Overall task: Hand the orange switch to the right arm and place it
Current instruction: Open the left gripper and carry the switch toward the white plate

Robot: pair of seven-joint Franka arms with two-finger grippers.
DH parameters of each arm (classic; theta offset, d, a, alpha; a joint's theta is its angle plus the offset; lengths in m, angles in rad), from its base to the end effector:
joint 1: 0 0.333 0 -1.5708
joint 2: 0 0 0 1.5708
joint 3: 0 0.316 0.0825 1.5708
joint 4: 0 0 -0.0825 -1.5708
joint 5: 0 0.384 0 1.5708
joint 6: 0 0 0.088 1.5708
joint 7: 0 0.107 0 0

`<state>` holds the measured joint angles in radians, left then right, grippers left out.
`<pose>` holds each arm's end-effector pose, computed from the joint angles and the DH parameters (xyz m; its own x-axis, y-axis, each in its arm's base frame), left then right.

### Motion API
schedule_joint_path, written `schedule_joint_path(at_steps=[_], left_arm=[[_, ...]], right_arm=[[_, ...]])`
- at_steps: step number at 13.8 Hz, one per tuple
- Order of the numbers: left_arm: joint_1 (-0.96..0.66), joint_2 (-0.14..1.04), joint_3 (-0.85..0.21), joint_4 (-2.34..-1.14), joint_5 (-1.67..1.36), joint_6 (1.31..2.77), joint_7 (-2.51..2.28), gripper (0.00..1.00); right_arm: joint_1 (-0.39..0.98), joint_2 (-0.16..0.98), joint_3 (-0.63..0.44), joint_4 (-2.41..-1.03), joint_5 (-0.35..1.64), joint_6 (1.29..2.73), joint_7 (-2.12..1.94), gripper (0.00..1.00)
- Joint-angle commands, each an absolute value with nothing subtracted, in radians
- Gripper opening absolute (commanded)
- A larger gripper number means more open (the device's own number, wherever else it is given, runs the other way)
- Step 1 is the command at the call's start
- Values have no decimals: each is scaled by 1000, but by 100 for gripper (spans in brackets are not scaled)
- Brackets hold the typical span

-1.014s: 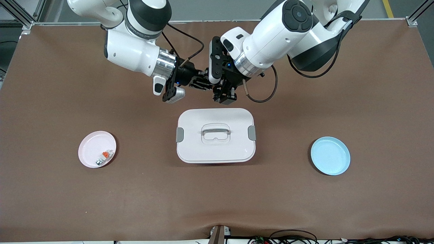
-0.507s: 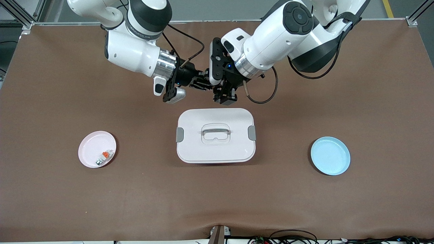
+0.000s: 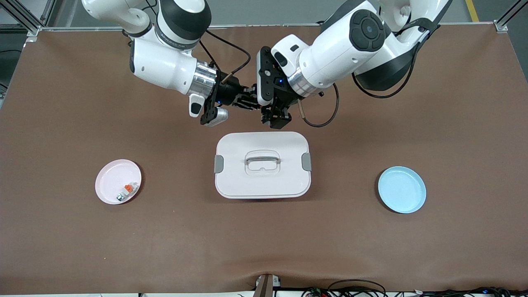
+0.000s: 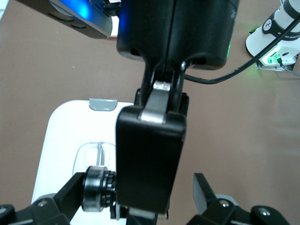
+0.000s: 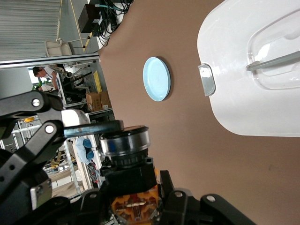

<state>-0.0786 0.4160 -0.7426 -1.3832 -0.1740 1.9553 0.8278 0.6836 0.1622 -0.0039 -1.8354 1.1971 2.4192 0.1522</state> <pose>0.5209 -0.4403 0.5555 0.0745 -0.8796 0.4699 -0.9913 -0.0143 0.1305 0.4961 0.4067 0.4888 0.9732 -0.1724 -0.1521 -0.2200 -0.5063 -0.8338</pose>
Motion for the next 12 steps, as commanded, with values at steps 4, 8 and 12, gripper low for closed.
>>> schedule_joint_path(at_steps=[4,8,12], left_arm=[[-23,394,-747,-1376,-187,1816,732,100],[-25,374,-720,-1376,-152,1809,495,100],[-26,374,-678,-1376,-80,1809,228,100]], right_arm=[[673,205,-20,-1818,1204,2418,-18,0],[641,219,-23,-1830,1117,2405,-141,0],[543,216,-23,-1824,800,2246,-156,0]])
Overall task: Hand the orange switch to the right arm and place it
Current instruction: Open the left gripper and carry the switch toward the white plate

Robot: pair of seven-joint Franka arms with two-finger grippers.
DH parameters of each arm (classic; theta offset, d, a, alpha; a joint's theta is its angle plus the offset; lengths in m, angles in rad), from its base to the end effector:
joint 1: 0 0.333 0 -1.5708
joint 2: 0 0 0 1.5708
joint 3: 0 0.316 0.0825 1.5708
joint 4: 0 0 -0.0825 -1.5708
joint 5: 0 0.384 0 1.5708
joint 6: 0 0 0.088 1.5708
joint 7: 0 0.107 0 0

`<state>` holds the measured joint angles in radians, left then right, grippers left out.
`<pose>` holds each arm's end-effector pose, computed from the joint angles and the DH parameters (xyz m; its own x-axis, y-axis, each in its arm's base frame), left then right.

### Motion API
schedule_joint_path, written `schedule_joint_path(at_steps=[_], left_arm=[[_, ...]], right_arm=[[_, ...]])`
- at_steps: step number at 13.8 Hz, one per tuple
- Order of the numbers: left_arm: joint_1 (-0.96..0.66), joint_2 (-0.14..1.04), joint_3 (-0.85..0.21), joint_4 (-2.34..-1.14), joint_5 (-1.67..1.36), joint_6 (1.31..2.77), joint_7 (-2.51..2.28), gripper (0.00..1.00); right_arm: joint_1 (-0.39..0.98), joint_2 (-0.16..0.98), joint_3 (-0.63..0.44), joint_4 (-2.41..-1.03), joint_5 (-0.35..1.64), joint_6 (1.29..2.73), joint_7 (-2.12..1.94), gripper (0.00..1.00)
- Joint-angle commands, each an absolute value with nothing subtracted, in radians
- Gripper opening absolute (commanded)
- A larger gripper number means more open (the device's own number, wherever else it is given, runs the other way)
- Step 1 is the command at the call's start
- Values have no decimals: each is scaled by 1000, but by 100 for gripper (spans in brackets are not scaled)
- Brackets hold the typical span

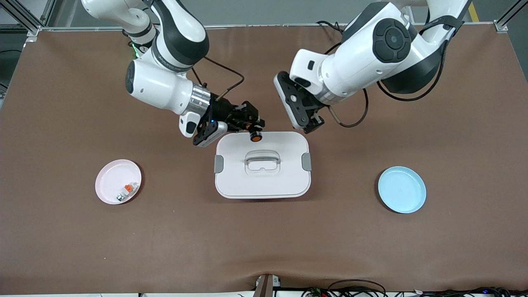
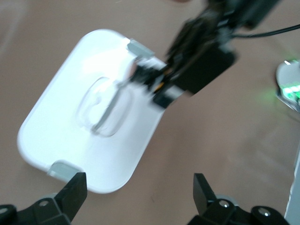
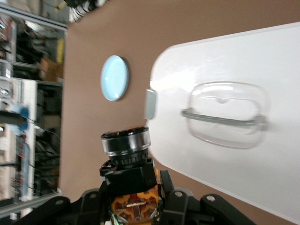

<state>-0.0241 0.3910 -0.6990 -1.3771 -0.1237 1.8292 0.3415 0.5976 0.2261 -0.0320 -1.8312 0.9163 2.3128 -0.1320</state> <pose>0.5454 -0.3872 0.5518 0.5673 -0.7861 0.2455 -0.8159 -0.4960 0.2971 0.5356 0.3597 0.4412 0.9889 0.0949 0.1145 0.1479 -0.7106 -0.6879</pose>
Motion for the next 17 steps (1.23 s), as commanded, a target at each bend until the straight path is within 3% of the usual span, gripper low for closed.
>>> schedule_joint_path(at_steps=[1,7,12,17], left_arm=[[-26,374,-672,-1377,-34,1809,142,100],[-28,416,-606,-1400,331,1755,-232,100],[0,394,-402,-1396,451,1755,-216,100],[73,387,-348,-1394,499,1755,-201,100]], right_arm=[[514,216,-25,-1816,704,2205,-214,0],[307,213,-25,-1819,448,1999,-637,0],[149,219,-25,-1850,290,1999,-980,0],[36,296,-25,-1861,189,2089,-1221,0]])
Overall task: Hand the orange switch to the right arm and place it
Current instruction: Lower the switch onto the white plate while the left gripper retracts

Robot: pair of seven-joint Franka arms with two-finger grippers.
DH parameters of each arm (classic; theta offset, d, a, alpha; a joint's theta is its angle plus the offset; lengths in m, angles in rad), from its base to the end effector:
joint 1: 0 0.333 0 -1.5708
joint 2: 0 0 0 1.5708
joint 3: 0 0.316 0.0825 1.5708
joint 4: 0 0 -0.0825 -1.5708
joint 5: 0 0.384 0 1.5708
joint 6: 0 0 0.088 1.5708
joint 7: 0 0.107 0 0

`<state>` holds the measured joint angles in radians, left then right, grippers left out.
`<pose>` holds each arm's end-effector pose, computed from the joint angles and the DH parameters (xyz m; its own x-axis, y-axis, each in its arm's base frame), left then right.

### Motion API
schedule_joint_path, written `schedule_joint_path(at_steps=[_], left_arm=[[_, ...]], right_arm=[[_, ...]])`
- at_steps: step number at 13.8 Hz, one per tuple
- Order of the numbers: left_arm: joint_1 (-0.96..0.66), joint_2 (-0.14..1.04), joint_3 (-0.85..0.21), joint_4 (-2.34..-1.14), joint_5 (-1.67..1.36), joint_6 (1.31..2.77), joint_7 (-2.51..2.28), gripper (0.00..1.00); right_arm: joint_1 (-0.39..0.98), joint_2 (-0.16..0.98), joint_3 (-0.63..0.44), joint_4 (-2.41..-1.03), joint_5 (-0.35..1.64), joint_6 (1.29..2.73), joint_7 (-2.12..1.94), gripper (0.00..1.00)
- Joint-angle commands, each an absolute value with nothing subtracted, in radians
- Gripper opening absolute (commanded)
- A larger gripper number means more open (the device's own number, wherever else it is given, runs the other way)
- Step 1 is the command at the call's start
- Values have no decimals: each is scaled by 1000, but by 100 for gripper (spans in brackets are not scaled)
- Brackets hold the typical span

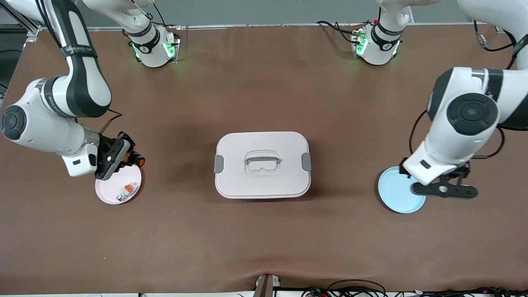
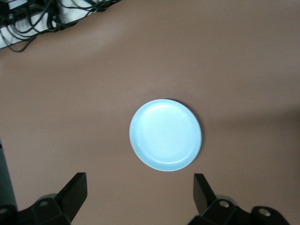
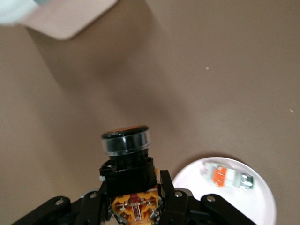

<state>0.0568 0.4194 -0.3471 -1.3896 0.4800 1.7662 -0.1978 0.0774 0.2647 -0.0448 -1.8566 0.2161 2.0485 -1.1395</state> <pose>0.6719 -0.1160 0.4847 0.9850 -0.1690 0.0352 -0.1488 -0.9345 -0.3232 0.6126 0.0331 0.3738 0.4872 0.8647 0.1220 0.8706 -0.4701 -0.1447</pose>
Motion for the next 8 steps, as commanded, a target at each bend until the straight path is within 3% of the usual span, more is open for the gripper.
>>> schedule_joint_path(at_steps=[1,8], left_arm=[[93,370,-348,-1394,489,1755,-199,100],[242,263,-348,-1394,273,1738,-203,100]], right_arm=[[11,319,-25,-1864,189,2127,-1282,0],[-115,459,-25,-1893,189,2354,-1589,0]])
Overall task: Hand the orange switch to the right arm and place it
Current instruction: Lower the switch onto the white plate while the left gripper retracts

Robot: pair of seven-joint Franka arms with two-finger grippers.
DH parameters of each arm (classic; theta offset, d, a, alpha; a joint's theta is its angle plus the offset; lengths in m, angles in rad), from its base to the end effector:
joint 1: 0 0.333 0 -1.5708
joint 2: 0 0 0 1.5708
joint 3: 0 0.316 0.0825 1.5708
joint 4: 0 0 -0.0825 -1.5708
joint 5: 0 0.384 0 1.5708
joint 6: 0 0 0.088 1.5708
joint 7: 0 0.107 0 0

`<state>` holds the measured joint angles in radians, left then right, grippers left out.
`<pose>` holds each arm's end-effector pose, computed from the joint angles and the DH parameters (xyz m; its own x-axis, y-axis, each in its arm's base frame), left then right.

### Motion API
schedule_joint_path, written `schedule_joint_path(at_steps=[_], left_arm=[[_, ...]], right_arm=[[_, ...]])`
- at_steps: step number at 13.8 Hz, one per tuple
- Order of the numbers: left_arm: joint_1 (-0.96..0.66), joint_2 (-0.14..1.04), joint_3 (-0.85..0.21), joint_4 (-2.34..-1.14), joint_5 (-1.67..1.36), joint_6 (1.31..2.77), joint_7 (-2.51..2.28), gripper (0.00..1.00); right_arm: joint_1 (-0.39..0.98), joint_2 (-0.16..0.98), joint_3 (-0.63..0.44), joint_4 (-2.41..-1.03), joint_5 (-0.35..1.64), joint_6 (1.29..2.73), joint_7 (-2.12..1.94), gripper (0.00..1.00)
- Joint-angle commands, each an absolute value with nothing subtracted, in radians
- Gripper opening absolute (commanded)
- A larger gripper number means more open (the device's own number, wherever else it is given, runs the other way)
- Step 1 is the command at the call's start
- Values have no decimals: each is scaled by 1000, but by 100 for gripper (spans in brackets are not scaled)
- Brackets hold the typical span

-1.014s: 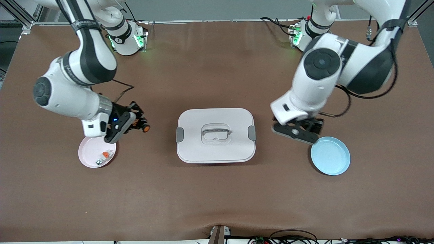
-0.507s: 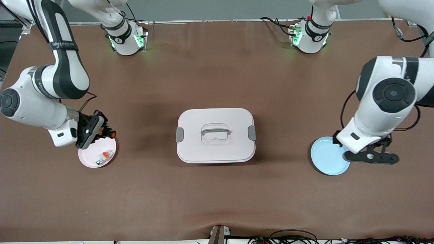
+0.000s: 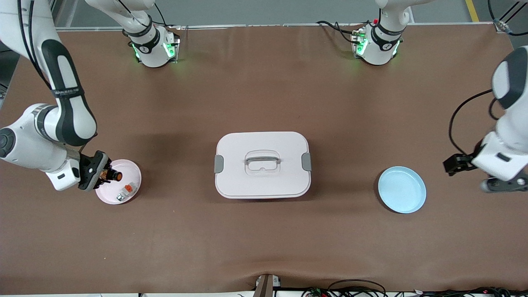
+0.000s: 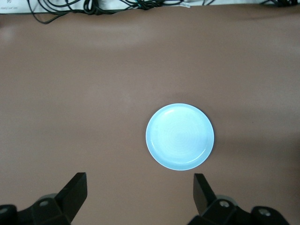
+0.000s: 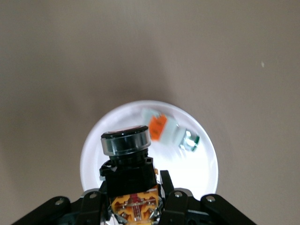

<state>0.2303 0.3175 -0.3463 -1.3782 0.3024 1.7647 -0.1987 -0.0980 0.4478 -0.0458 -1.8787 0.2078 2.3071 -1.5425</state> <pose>0.6618 -0.0164 0.5524 0.9917 0.0470 0.1201 0.0675 -0.9826 -0.1730 0.6277 -0.0850 0.2706 0.3034 0.9440 0.1300 0.9528 -0.3020 -0.0304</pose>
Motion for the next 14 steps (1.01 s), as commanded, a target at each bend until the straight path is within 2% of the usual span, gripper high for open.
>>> schedule_joint_path(at_steps=[1,6,14], left_arm=[[244,253,-350,-1393,272,1709,-202,100],[256,181,-347,-1396,187,1639,-236,100],[253,84,-353,-1401,95,1552,-227,100]], right_arm=[[-117,465,-26,-1908,187,2394,-1600,0],[-147,515,-26,-1940,186,2497,-1658,0],[-167,551,-26,-1950,183,2510,-1710,0]])
